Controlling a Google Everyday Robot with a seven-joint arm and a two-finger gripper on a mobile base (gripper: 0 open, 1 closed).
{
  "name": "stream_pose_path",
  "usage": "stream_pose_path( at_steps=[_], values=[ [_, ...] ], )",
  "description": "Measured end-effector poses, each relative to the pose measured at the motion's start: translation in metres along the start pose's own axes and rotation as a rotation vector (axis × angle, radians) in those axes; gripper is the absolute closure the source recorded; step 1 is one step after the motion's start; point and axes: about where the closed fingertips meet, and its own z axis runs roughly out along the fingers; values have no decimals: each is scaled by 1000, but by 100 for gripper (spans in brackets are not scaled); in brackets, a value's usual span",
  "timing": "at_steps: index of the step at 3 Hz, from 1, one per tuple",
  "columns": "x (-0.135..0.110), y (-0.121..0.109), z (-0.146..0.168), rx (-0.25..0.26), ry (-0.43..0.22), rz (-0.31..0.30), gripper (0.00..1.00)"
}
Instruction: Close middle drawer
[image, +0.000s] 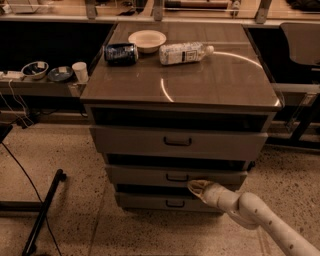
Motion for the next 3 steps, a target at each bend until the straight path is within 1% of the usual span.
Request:
stream_pose_path(
  at_steps=[1,2,3],
  values=[
    [0,1,-1,0,0,0,100],
    [-13,6,-17,-53,-19,1,100],
    [-44,23,-62,-214,-67,-5,100]
  ],
)
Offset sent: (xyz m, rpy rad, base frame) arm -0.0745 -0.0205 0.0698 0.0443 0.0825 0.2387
